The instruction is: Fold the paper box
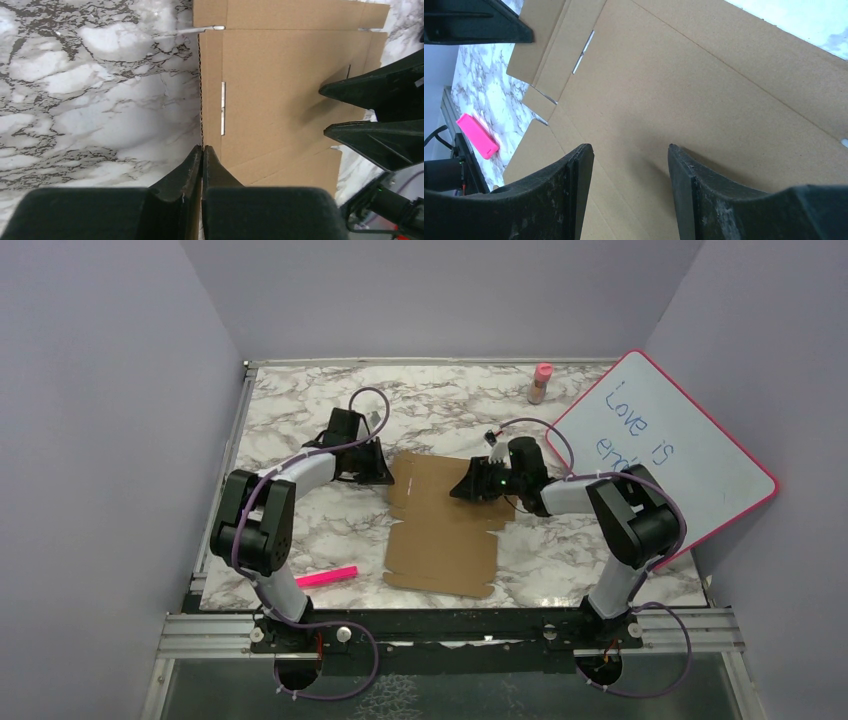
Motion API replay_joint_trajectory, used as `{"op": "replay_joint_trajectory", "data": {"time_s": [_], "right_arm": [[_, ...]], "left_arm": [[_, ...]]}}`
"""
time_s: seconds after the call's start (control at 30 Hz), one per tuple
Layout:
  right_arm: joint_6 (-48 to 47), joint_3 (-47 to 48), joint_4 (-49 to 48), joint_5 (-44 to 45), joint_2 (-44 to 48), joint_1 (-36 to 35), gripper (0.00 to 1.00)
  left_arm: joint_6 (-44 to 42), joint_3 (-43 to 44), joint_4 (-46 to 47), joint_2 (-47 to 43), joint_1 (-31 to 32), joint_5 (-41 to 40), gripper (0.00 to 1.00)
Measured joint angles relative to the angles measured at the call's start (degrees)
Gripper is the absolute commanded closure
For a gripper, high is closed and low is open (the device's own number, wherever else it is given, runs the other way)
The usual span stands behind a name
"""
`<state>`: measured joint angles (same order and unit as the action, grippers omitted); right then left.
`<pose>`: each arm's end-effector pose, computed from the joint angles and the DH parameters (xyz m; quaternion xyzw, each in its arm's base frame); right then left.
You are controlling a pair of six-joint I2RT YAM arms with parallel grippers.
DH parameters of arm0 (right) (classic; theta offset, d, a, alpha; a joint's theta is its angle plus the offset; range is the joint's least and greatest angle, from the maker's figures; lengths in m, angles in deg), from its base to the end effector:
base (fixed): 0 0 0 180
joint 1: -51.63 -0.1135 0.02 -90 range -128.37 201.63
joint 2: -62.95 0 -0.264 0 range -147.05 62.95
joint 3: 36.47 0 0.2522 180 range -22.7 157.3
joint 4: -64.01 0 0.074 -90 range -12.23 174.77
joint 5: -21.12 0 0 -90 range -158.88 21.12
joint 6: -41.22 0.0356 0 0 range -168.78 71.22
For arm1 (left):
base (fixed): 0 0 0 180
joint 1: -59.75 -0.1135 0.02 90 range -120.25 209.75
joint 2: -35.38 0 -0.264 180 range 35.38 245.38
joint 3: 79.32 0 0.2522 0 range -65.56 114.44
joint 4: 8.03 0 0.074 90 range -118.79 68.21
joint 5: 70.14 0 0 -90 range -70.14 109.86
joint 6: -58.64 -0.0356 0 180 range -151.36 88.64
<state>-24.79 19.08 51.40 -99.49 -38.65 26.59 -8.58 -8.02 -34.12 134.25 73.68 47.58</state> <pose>0.2962 0.1584 0.1329 -0.1328 0.8482 0.4011 0.3193 0.3326 -0.0996 0.1726 0.0033 0.9255 -0.3114 0.2157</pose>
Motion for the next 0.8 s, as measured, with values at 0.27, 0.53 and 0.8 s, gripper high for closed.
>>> {"op": "replay_joint_trajectory", "data": {"time_s": [0.27, 0.53, 0.8], "right_arm": [[1.1, -1.5, -3.0, 0.0, -0.1, 0.0, 0.39], [2.2, -2.6, -5.1, -0.1, -0.1, 0.0, 0.39], [3.1, -3.0, -5.8, -0.2, -0.1, 0.0, 0.39]], "left_arm": [[-1.0, 5.7, -7.6, -1.5, 8.4, -15.1, 1.0], [-1.1, 10.8, -15.3, -1.1, 16.5, -30.8, 1.0], [-1.7, 16.0, -20.9, 3.3, 23.1, -43.9, 1.0]]}}
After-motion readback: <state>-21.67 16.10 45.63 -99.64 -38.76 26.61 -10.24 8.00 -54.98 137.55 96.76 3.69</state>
